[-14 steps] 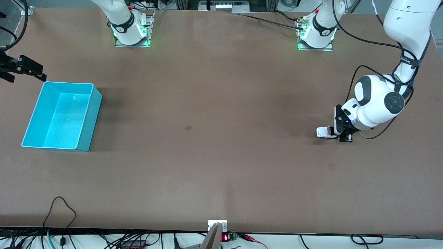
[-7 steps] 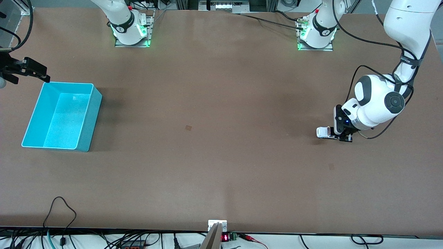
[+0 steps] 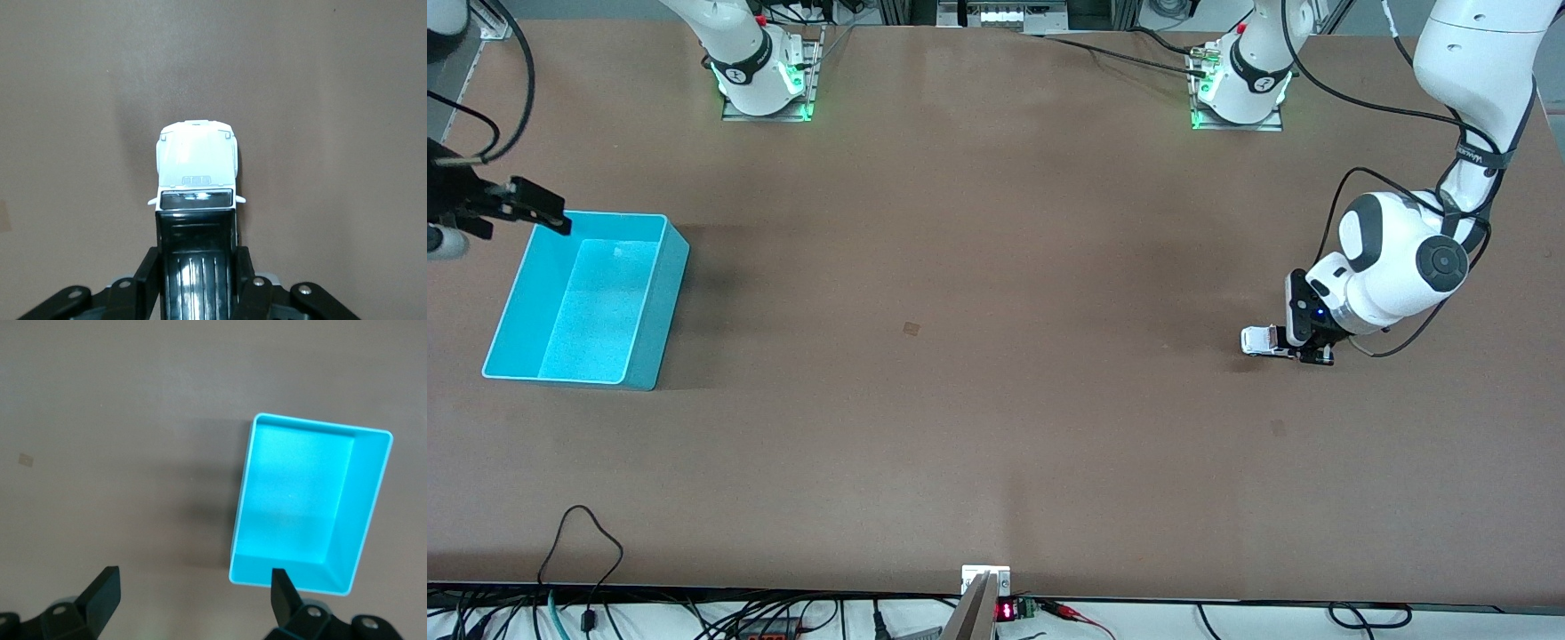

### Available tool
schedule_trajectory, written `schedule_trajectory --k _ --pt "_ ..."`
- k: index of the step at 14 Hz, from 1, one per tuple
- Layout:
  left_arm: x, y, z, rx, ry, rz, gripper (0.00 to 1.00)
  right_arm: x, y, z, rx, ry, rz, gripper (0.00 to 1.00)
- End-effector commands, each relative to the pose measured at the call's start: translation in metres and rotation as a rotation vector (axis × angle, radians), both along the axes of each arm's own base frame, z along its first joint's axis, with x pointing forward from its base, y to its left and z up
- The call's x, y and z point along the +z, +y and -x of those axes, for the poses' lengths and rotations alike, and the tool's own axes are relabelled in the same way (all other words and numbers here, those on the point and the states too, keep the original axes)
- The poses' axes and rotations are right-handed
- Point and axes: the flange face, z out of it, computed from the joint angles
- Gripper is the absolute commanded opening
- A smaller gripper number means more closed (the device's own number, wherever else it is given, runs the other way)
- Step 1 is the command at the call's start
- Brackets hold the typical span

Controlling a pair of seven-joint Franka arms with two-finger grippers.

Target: Wind and store white jeep toy

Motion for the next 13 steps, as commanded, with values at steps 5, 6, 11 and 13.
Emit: schedule_trajectory --k 5,6,11,13 --pt "0.004 0.014 0.007 0.043 0.014 -0.006 0.24 -0.077 0.056 -0.031 0.092 0.105 0.018 1.00" --pt "0.004 0.015 0.007 0.052 0.014 -0.007 0.24 -0.084 0.063 -0.032 0.105 0.117 0.023 1.00" --pt "-0.002 0.023 0.010 0.070 0.036 -0.005 0.24 -0.106 0.072 -0.037 0.114 0.152 0.020 1.00" --pt "-0.004 0.023 0.011 0.069 0.037 -0.004 0.24 -0.116 0.071 -0.039 0.108 0.166 0.011 1.00"
